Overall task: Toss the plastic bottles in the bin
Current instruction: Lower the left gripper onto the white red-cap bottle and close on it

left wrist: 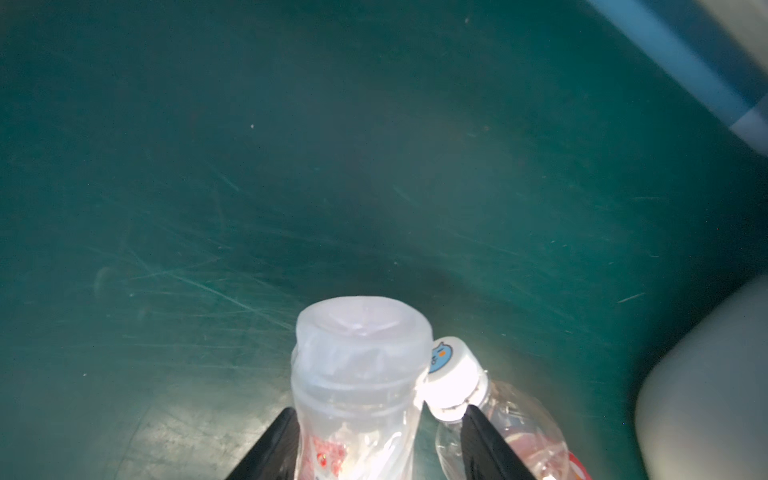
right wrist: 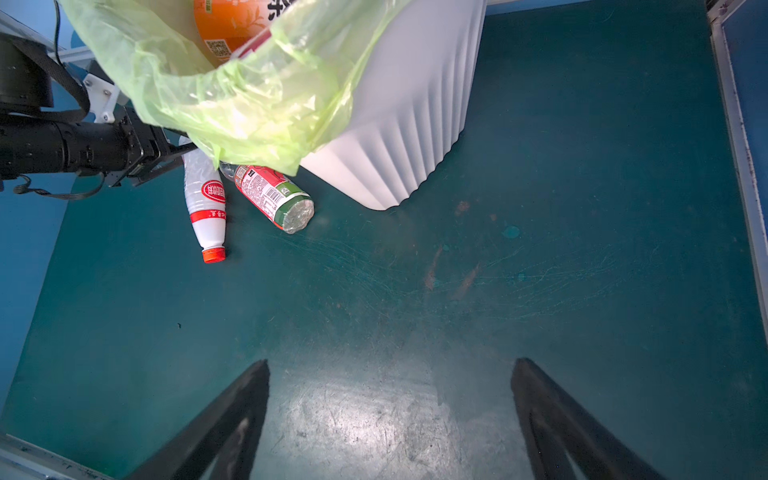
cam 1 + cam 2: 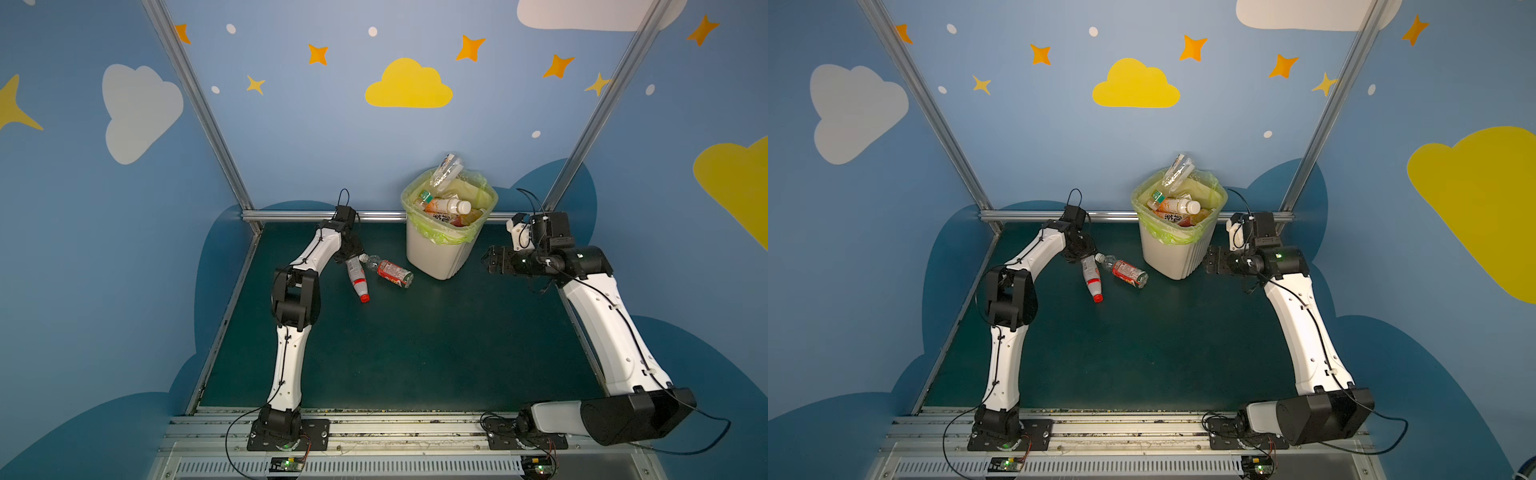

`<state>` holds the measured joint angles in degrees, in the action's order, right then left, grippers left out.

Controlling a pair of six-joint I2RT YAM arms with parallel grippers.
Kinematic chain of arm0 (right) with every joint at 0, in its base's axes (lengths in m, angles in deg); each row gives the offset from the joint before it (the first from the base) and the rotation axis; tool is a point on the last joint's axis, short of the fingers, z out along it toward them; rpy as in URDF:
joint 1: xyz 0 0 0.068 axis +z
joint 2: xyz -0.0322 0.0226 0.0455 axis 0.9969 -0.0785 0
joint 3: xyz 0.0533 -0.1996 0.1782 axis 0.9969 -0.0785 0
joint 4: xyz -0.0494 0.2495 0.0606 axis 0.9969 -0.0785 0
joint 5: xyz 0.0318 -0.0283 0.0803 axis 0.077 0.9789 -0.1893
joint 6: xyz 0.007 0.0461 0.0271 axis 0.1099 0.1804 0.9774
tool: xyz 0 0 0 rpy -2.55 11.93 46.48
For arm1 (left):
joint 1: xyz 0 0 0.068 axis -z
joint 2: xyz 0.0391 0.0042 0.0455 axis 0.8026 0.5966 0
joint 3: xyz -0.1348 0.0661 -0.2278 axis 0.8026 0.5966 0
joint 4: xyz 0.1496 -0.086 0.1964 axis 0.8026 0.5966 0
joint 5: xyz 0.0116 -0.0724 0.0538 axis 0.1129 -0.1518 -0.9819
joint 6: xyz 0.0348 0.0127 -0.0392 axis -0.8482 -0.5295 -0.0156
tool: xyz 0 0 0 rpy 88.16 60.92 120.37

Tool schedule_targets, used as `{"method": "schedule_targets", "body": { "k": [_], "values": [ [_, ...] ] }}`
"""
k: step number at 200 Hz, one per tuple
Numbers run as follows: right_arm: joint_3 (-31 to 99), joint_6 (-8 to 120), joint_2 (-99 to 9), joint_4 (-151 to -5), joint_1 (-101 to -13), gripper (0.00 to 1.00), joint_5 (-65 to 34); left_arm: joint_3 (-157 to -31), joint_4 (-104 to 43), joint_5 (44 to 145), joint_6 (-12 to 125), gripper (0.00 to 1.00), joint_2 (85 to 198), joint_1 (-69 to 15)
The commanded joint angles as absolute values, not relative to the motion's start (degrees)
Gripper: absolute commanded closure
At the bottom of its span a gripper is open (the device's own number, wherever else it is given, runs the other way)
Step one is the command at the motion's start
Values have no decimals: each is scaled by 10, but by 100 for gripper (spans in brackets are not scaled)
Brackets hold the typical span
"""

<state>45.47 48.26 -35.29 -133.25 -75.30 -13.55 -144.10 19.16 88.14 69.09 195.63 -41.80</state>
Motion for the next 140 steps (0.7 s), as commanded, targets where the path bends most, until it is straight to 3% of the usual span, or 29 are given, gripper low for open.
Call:
{"method": "schedule_targets", "body": {
  "k": [1, 56, 89, 140],
  "values": [
    [457, 475, -346, -1341, -759, 8, -143, -1449, 221, 869, 683, 37, 1967, -423],
    [469, 475, -360, -1340, -764, 8, -151, -1447, 219, 874, 681, 36, 1982, -425],
    [470, 475, -363, -1342, -765, 8, -152, -1462, 226, 875, 682, 30, 2000, -429],
    [473, 478, -361, -1342, -768, 8, -149, -1457, 225, 871, 681, 46, 1993, -432]
  ]
}}
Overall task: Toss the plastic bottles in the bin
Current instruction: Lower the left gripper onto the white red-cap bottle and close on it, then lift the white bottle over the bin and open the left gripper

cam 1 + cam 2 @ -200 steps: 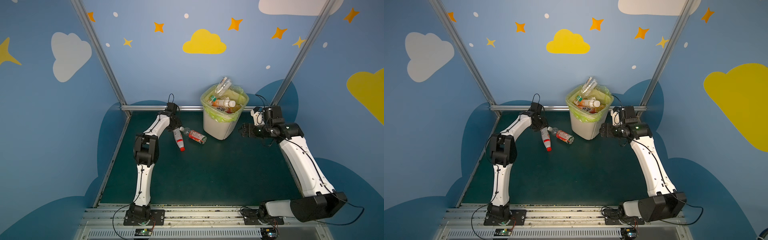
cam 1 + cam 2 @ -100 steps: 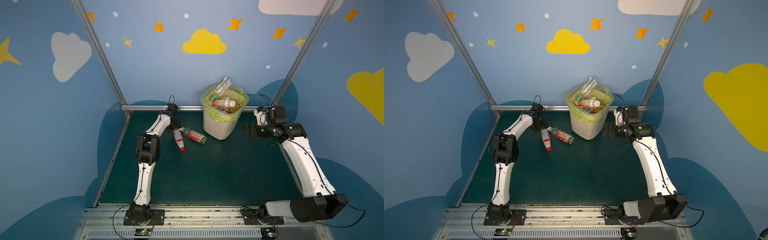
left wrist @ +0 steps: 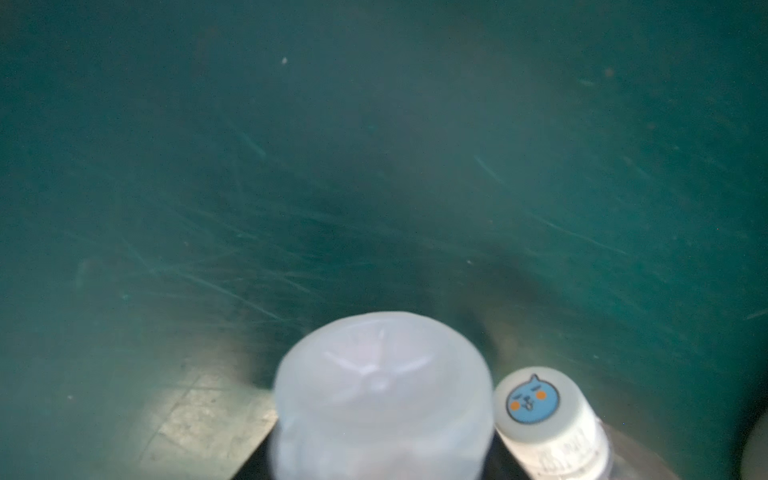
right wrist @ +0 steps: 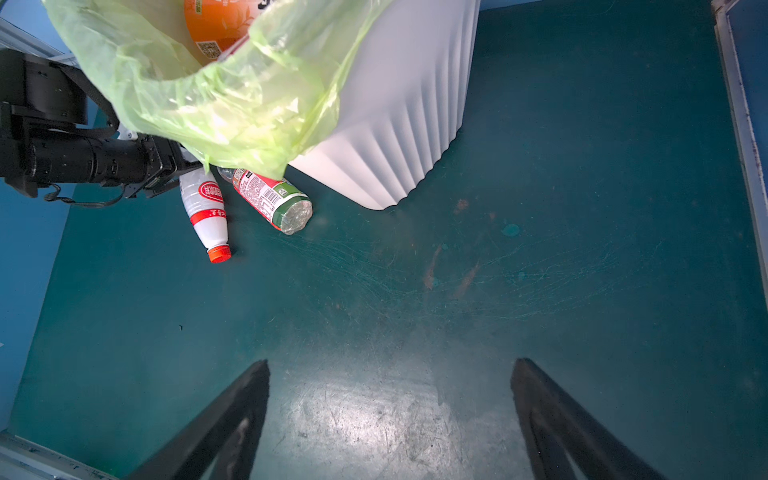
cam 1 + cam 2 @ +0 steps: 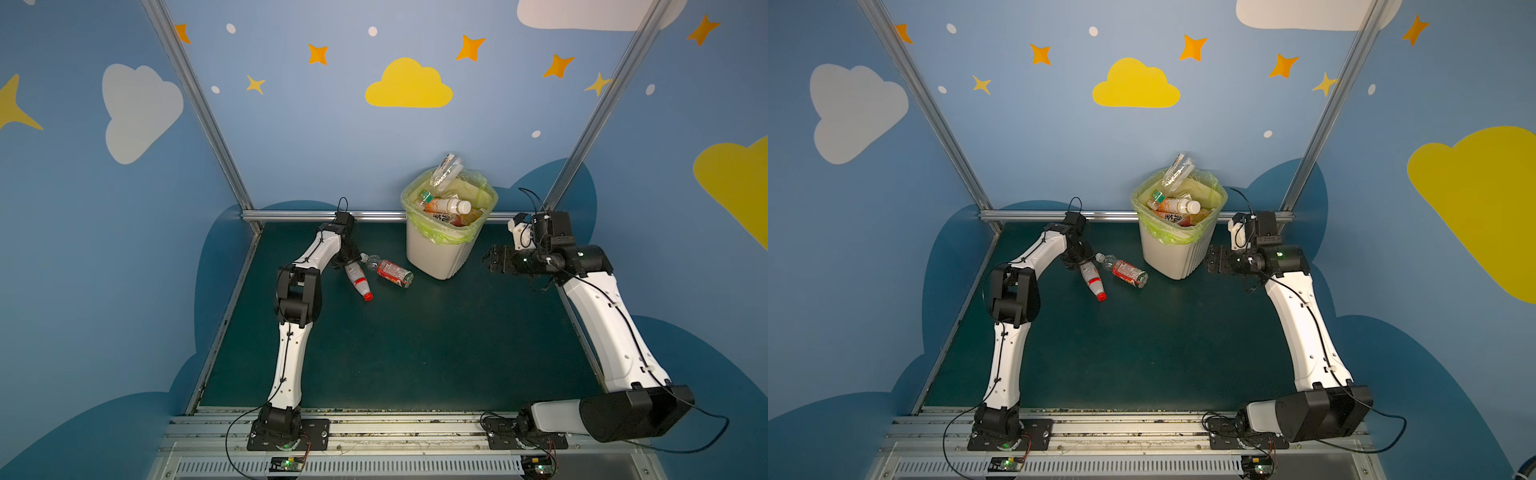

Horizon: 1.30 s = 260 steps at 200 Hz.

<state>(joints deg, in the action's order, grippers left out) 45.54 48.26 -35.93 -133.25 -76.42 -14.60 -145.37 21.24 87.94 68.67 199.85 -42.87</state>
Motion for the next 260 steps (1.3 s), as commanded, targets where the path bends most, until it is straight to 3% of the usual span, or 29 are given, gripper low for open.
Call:
{"method": "schedule_targets", "body": {
  "k": [1, 59, 149, 209, 240, 260],
  "values": [
    [474, 478, -361, -1342, -767, 8, -149, -1456, 225, 871, 680, 47, 1992, -432],
    [478, 486, -370, -1336, -769, 8, -158, -1365, 188, 877, 683, 51, 1904, -452],
    [477, 496, -380, -1323, -769, 8, -170, -1247, 114, 923, 700, 51, 1664, -477],
    [482, 491, -376, -1315, -771, 8, -171, -1225, -103, 898, 714, 49, 1504, -413],
    [494, 482, -377, -1323, -772, 8, -173, -1282, -220, 897, 731, 50, 1542, -357],
    [507, 477, -380, -1329, -775, 8, -179, -1475, -163, 921, 704, 51, 1685, -305]
  ]
}}
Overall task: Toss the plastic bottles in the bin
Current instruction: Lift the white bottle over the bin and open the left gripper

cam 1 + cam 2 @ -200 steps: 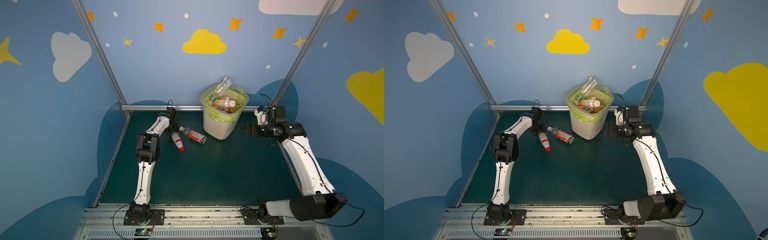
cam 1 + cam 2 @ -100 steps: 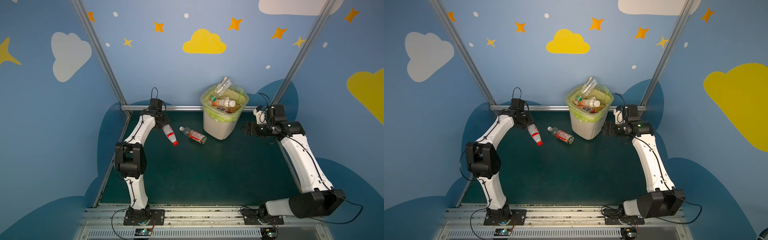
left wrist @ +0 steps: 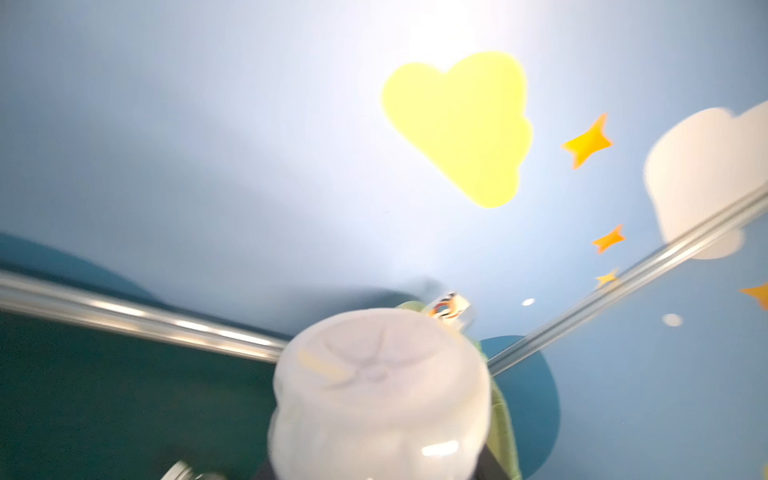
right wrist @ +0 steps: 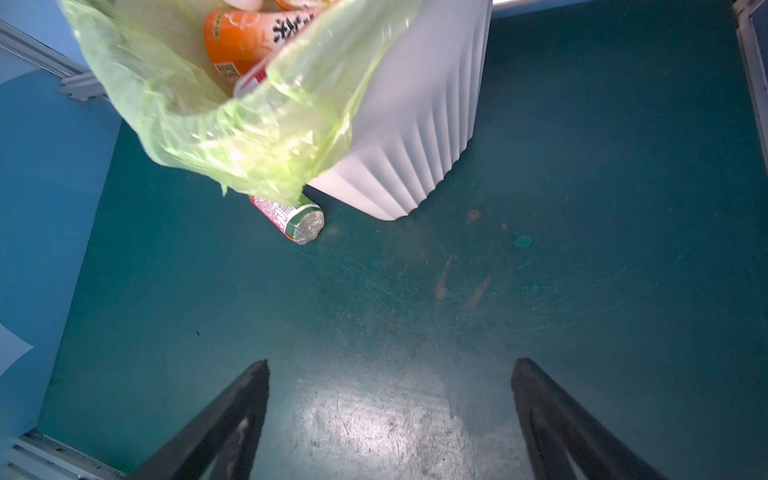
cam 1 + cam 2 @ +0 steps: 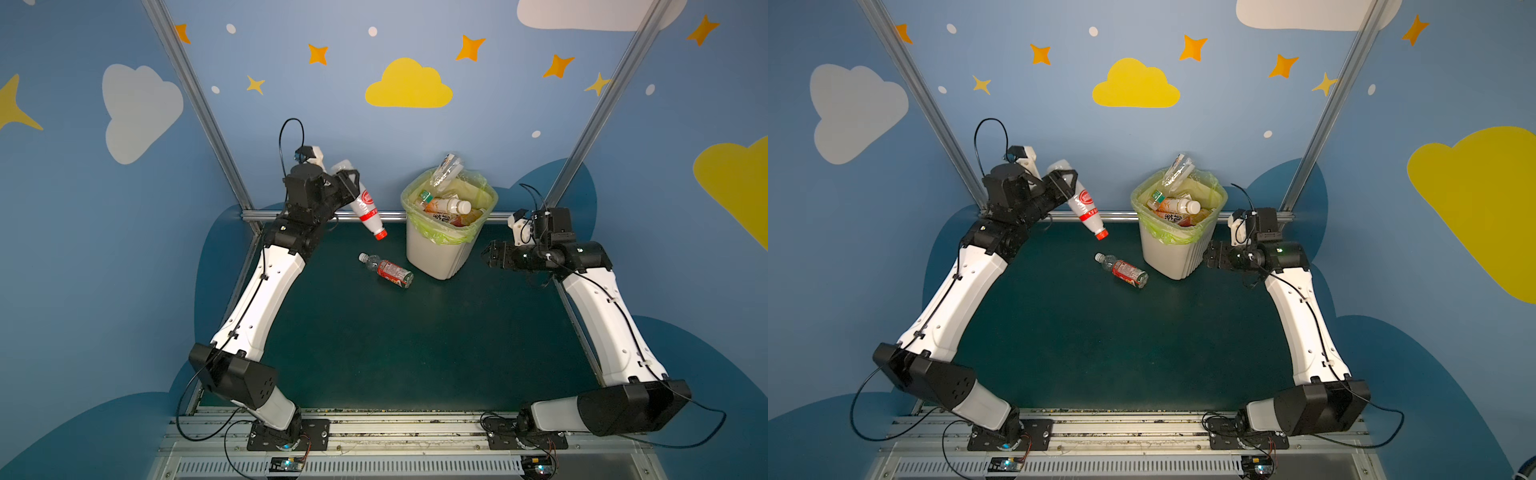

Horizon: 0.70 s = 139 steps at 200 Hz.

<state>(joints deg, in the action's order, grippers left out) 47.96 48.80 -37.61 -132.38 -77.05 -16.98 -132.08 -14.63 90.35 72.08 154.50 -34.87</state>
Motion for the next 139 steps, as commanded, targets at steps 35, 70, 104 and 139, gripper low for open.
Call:
{"method": "schedule_targets", "body": {
  "k": [35, 70, 104, 139],
  "values": [
    [511, 466, -377, -1336, -779, 8, -185, -2023, -18, 898, 659, 4, 2049, -254],
    [491, 457, -361, -1343, -791, 8, -187, -1881, -19, 871, 625, 0, 1952, -244],
    [486, 461, -356, -1335, -807, 8, -203, -1714, -55, 811, 539, 0, 1803, -215],
    [482, 465, -358, -1321, -808, 8, -217, -1574, -86, 772, 523, 0, 1699, -208]
  ]
}}
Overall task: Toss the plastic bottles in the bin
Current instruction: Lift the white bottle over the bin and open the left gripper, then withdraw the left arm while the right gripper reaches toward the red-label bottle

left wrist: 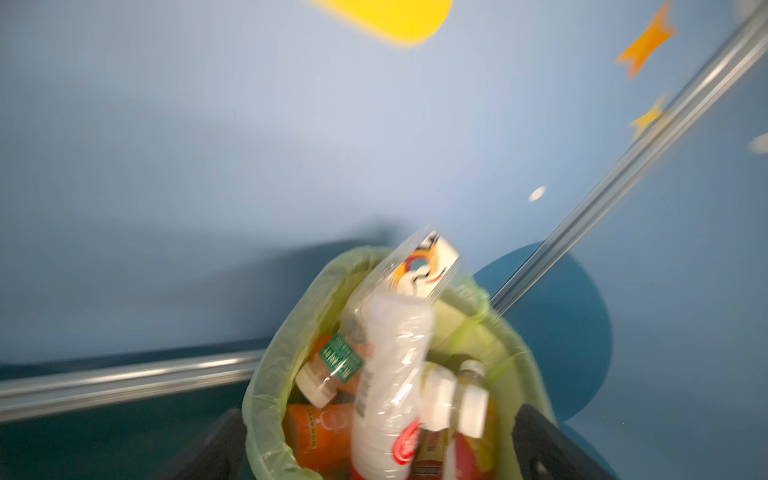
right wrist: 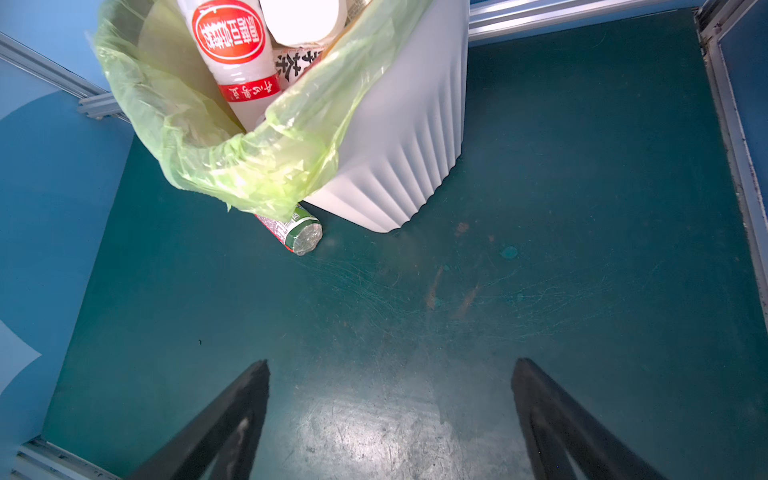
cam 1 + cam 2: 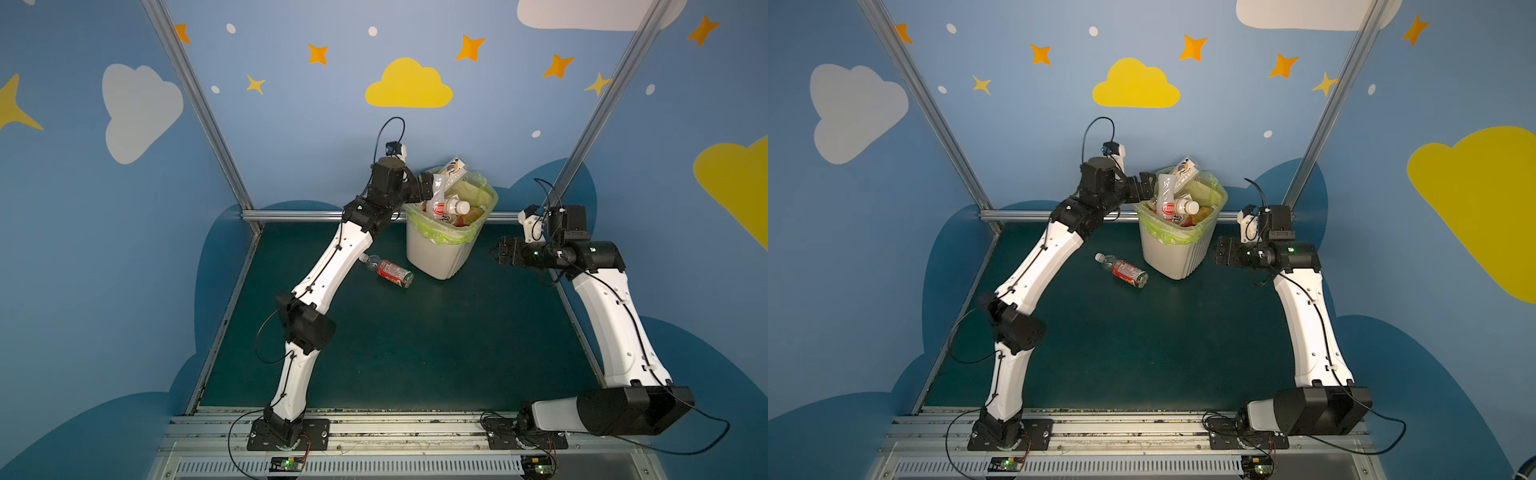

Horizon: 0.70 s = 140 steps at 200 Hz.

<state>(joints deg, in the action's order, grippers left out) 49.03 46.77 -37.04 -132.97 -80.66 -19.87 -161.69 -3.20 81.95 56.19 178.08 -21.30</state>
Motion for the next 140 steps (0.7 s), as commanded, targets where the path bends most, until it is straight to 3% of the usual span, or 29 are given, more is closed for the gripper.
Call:
{"method": "schedule_targets", "body": {
  "k": [1, 69, 140],
  "values": [
    [481, 465, -358, -1320, -808, 8, -217, -1572, -85, 772, 523, 0, 1697, -208],
    [436, 480, -350, -1282, -807, 8, -277, -1481, 117, 710, 547, 0, 1606, -246],
    [434, 476, -333, -1261, -763, 8, -308, -1086, 98, 799, 693, 0, 1393, -388]
  ]
}}
